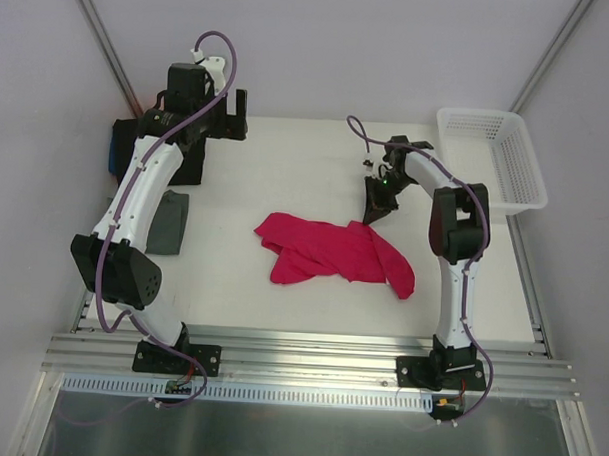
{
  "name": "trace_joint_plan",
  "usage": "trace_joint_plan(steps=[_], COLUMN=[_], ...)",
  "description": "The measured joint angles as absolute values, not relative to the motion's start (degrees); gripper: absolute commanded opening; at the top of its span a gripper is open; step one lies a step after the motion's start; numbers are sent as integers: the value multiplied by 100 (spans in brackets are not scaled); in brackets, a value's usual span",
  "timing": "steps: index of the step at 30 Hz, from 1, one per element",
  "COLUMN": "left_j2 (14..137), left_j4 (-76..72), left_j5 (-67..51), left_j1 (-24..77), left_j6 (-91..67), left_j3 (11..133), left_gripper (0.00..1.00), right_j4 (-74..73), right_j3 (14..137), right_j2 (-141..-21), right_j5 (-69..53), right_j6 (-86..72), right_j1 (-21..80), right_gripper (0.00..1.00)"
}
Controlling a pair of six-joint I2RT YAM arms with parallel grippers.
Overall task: Fold and stack the t-shirts
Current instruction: Move the tshirt to the center of the board, then flatten the tshirt out
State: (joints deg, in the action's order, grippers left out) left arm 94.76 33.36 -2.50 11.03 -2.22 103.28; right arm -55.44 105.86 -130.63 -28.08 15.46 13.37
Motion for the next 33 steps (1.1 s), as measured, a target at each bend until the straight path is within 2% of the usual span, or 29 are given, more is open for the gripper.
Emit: trace_joint_plan(steps=[9,15,22,33], left_j2=[9393,9542,10560,11006], left_j4=[3326,3326,3330,3328], left_j5=[-408,-976,-1859,-1938], left_j1=[1103,1103,1107,1553], left_j6=[-336,-462,-698,-854], left_j3=[10049,9850,9955,10451], left_gripper=[99,99,99,99], right_j4=[-5621,-5614,-5730,-5972], right_j3=[10947,11024,10508,12007], right_j2=[-12438,-11080,-9220,-9037], right_j5=[-2388,-2027,-1831,-1785], right_j6=[1750,2053,2226,2338], right_j1=[1214,1243,1448,1538], right_gripper=[1,1,1,0])
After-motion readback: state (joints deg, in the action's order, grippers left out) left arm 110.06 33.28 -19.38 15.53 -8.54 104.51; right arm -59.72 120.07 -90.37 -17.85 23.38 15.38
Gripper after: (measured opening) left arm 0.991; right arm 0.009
